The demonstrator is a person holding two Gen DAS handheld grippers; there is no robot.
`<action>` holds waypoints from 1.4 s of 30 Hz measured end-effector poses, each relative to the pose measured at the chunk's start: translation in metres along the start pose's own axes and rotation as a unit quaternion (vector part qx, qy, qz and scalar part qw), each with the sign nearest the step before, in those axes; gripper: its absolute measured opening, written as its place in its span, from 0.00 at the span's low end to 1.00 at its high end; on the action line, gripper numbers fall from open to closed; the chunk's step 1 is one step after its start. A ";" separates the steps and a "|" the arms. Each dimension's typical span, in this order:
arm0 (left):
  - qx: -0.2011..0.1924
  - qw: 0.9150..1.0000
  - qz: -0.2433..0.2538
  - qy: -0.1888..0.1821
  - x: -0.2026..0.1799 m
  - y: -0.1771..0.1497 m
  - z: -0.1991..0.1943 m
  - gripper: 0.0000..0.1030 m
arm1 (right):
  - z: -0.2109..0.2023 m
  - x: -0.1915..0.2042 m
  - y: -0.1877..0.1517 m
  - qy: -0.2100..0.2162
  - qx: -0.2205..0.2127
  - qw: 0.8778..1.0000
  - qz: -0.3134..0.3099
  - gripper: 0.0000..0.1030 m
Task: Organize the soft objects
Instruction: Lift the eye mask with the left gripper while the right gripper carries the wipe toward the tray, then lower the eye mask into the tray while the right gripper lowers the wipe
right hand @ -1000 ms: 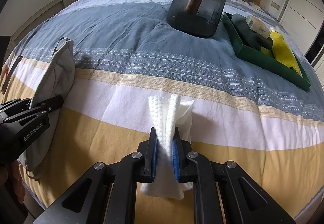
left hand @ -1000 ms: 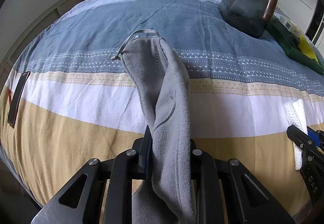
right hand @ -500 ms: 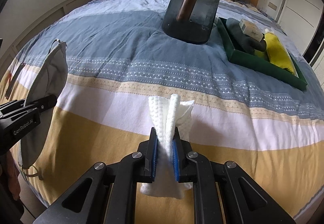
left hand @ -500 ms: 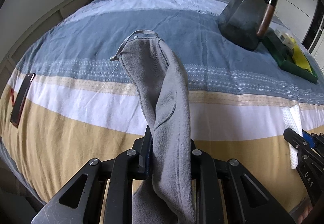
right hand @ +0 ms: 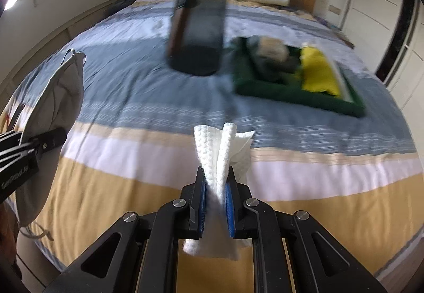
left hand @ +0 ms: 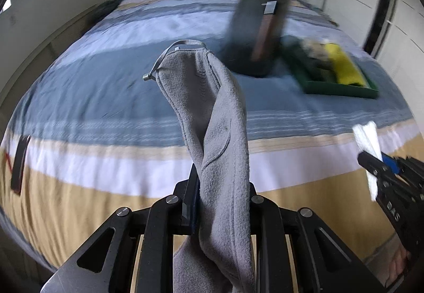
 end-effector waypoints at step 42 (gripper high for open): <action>-0.066 0.993 0.035 -0.088 -0.270 0.219 0.063 0.16 | 0.061 -0.257 0.172 -0.078 -0.068 0.994 -0.015 0.12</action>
Point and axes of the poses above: each gripper's, at about its wrist camera, not at the fingertips, and z roughly the way its jaws point, x to its left, y to its top, the point moved 9 cm from there along z, roughly the way its jaws point, and after that the axes turned 8 degrees about y, right-handed, at the moved point
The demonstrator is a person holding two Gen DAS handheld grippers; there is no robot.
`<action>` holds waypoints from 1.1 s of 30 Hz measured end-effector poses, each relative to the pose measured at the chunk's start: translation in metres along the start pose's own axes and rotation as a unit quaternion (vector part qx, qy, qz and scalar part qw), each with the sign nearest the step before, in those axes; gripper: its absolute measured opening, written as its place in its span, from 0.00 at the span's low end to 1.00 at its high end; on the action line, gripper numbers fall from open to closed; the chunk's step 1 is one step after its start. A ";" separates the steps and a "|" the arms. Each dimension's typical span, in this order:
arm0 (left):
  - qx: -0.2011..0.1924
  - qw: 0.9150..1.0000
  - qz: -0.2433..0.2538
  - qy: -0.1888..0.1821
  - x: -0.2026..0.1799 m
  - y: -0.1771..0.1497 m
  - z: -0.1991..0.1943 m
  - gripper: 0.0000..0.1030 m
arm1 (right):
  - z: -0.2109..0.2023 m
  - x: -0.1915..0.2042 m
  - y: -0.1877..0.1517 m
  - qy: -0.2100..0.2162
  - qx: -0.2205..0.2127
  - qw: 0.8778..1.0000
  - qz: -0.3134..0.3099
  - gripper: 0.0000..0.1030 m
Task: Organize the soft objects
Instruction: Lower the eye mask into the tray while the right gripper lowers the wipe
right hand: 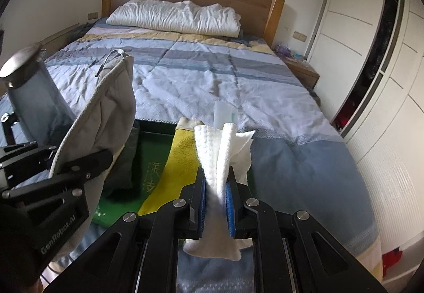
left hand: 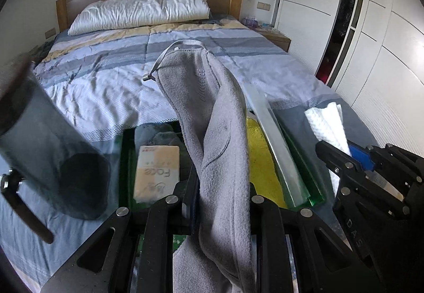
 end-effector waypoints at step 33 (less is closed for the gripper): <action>0.045 0.999 -0.010 0.022 -0.007 0.002 0.065 0.60 | 0.103 -0.020 0.005 0.060 0.058 0.996 -0.007 0.20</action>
Point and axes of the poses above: each gripper's, at about its wrist camera, not at the fingertips, and z roughly the way its jaws point, x to its left, y to its top, the point moved 9 cm from there along z, roughly the way its jaws point, and after that the axes turned 8 degrees about y, right-handed, at the moved point
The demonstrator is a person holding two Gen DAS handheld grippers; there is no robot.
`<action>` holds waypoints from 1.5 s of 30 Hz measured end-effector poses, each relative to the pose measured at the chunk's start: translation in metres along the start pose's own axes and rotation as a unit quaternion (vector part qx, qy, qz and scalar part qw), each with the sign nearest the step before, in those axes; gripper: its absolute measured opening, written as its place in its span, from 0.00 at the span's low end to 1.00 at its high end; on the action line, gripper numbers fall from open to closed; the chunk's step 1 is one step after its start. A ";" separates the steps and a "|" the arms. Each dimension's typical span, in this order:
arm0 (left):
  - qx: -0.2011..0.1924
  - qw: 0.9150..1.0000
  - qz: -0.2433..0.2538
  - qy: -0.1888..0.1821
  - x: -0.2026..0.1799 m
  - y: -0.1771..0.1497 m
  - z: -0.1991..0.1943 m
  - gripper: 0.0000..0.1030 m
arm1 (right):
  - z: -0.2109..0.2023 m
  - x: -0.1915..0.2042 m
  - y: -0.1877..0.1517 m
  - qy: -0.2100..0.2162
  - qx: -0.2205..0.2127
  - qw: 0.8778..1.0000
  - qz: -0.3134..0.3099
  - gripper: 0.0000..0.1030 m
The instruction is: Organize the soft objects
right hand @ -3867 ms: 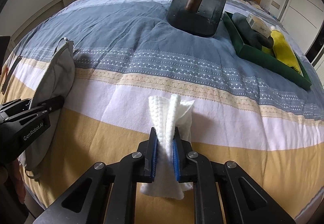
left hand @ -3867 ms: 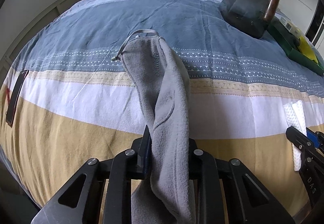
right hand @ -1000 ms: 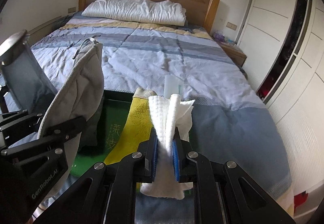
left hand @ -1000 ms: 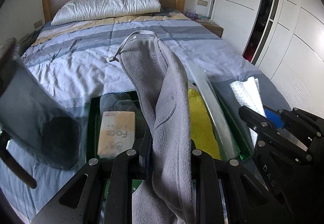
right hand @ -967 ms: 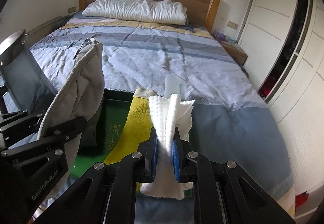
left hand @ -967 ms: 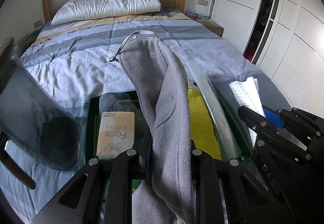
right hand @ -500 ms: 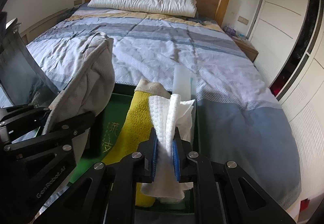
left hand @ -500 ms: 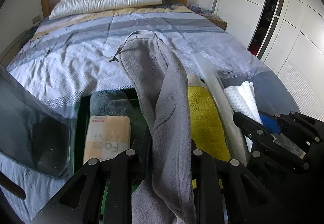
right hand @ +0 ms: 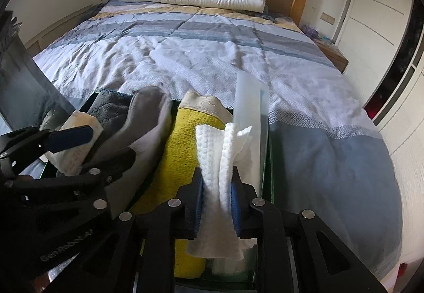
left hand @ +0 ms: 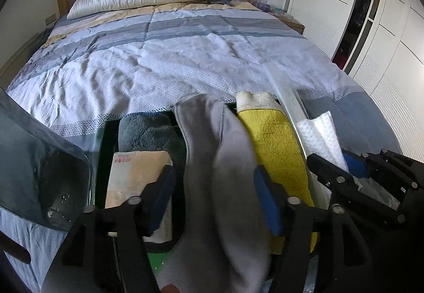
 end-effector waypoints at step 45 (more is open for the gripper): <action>-0.086 0.995 -0.028 -0.032 0.031 -0.001 -0.111 0.94 | -0.081 0.017 -0.006 -0.039 -0.057 0.996 0.051 1.00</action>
Point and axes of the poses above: each gripper's, at about its wrist camera, not at the fingertips, and z roughly the way its jaws point, x to its left, y to its top, the point moved 9 cm from there along z, roughly the way its jaws point, and after that the axes turned 8 degrees about y, right-handed, at the moved point
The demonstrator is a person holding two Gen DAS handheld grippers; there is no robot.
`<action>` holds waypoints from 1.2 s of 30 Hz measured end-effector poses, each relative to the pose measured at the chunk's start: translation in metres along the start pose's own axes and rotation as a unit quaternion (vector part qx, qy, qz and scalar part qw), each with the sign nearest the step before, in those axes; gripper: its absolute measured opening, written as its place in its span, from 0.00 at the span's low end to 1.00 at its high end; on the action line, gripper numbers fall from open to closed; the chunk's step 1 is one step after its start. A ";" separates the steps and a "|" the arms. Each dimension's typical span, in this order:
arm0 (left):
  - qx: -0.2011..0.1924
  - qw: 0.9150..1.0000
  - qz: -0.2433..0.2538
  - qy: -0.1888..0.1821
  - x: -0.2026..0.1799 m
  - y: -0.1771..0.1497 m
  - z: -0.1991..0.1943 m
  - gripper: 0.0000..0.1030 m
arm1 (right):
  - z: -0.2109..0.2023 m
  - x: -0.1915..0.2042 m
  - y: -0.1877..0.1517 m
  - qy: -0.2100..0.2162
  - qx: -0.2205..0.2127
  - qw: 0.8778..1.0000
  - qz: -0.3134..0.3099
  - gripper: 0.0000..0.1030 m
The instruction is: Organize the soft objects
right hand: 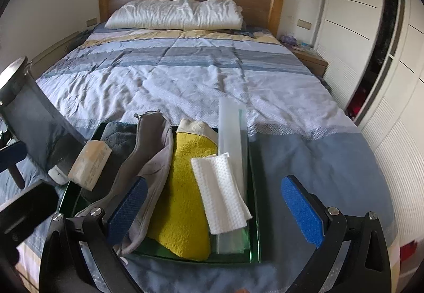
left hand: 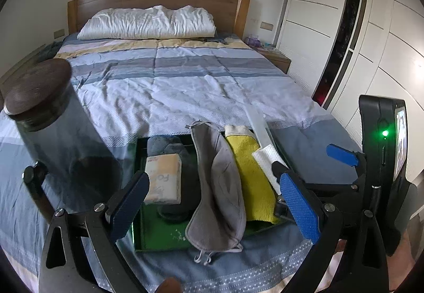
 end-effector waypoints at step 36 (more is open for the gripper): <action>-0.039 0.994 -0.041 0.098 0.229 -0.174 -0.252 0.94 | -0.311 0.263 -0.179 -0.010 -0.105 0.994 0.033 1.00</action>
Point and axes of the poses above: each gripper's, at about its wrist camera, not at the fingertips, and z roughly the way its jaws point, x to its left, y to its top, the point moved 9 cm from there along z, roughly the way its jaws point, and after that the axes turned 8 degrees about y, right-handed, at the moved point
